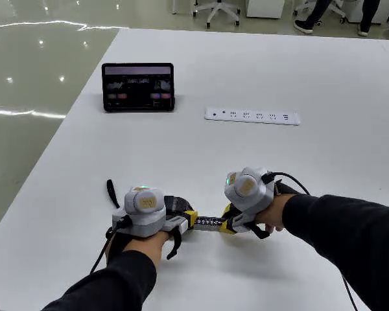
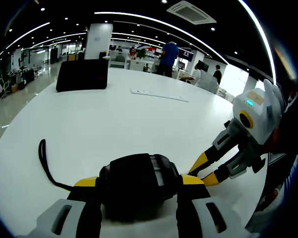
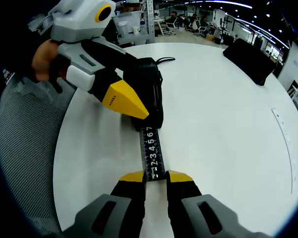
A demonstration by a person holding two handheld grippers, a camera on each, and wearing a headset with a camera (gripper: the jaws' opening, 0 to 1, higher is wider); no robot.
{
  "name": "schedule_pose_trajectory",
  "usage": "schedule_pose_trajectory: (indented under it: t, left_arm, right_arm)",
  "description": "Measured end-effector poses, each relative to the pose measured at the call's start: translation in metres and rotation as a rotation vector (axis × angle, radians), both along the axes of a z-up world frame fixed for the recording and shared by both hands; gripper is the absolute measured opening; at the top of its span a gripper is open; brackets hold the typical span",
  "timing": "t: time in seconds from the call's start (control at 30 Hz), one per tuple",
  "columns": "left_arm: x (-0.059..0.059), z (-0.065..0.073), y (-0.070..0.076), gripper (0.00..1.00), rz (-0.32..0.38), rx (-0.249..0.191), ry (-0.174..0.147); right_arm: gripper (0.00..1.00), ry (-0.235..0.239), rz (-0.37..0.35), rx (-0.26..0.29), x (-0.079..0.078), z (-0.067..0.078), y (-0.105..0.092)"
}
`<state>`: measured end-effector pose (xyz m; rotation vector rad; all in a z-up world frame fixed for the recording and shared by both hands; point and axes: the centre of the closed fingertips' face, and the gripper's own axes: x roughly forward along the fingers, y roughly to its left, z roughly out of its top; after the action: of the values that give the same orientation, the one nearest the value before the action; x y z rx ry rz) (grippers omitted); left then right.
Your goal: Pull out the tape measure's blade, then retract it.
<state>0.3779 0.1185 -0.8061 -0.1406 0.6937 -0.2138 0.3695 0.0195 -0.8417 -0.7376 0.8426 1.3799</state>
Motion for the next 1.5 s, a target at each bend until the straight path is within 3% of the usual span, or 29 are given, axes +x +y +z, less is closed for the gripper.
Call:
schedule_pose_trajectory:
  t: [1.5]
  left_arm:
    - [0.0,0.001,0.0,0.57,0.007,-0.009,-0.001]
  right_arm:
    - [0.12,0.01,-0.003,0.045,-0.001,0.0,0.031]
